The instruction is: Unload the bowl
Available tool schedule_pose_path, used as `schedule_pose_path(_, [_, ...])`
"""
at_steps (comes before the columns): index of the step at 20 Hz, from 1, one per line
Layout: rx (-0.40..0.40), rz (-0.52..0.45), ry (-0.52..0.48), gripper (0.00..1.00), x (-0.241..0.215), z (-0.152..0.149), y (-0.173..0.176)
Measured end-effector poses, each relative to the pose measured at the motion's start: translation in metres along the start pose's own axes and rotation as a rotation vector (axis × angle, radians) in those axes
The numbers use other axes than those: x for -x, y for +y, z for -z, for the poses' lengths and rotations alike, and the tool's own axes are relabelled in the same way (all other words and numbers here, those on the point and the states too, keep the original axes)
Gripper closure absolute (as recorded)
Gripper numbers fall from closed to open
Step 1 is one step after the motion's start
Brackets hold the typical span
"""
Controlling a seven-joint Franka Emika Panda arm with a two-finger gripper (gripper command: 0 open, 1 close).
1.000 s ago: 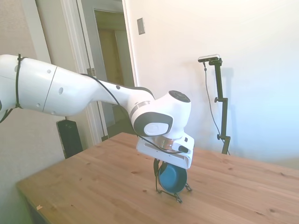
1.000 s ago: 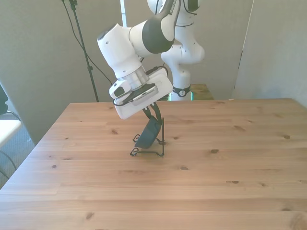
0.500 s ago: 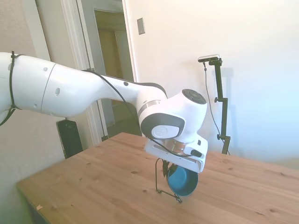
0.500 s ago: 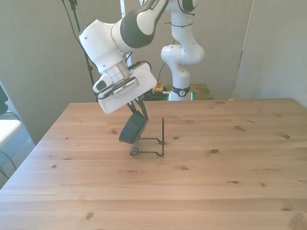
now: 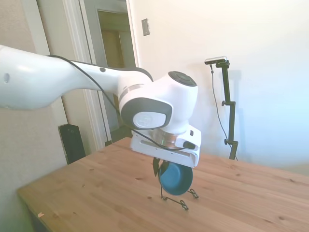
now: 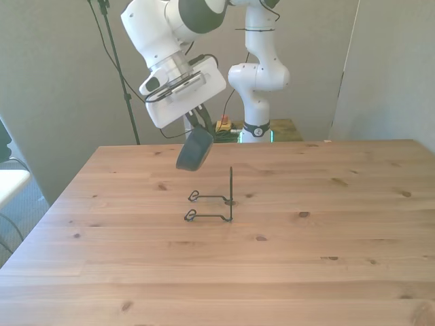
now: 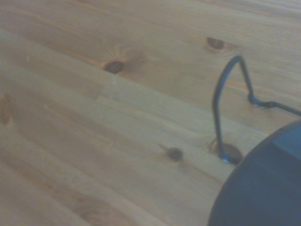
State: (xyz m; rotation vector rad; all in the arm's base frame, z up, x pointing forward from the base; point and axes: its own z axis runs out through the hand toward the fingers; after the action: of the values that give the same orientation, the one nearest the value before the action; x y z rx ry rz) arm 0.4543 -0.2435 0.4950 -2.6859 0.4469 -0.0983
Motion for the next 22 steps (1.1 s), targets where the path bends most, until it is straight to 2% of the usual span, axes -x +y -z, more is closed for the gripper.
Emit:
schedule_pose_path(4, [0.097, 0.104, 0.019, 1.00, 0.041, -0.006, -0.032])
schedule_pose_path(9, [0.244, 0.182, -0.011, 1.00, 0.084, -0.055, -0.080])
schedule_pose_path(12, [0.350, 0.177, -0.025, 1.00, 0.097, -0.086, -0.087])
schedule_pose_path(16, [0.510, 0.143, 0.027, 1.00, 0.100, -0.124, -0.088])
schedule_pose_path(19, [0.576, 0.124, 0.022, 1.00, 0.099, -0.158, -0.094])
schedule_pose_path(22, [0.606, 0.118, 0.003, 1.00, 0.096, -0.177, -0.099])
